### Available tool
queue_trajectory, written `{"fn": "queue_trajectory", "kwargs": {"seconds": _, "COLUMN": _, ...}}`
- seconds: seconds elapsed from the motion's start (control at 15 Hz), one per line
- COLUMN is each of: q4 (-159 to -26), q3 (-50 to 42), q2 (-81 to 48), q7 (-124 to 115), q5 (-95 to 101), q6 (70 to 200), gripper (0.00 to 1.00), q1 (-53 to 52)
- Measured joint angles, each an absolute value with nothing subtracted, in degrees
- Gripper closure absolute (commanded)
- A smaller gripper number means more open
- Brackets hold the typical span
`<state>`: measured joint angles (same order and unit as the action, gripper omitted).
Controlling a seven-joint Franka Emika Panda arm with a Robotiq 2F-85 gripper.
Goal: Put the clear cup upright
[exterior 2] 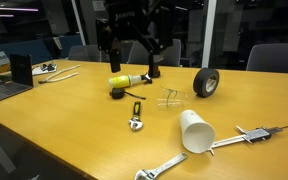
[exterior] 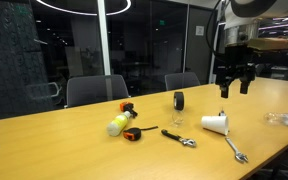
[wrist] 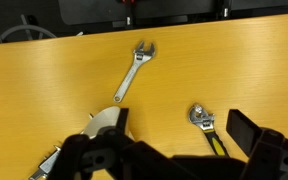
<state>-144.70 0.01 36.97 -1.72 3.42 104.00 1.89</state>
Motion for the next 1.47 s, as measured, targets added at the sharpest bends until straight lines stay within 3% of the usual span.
{"fn": "queue_trajectory", "kwargs": {"seconds": 0.6, "q4": -144.8, "q3": 1.8, "q2": 31.5, "q7": -7.2, "q5": 10.6, "q6": 120.2, "gripper": 0.00, "q1": 2.4}}
{"fn": "queue_trajectory", "kwargs": {"seconds": 1.0, "q4": -144.1, "q3": 7.4, "q2": 20.2, "q7": -18.0, "q5": 18.9, "q6": 134.5, "gripper": 0.00, "q1": 2.9}}
{"fn": "queue_trajectory", "kwargs": {"seconds": 1.47, "q4": -140.4, "q3": 10.4, "q2": 6.5, "q7": -30.5, "q5": 31.1, "q6": 139.9, "gripper": 0.00, "q1": 2.9}}
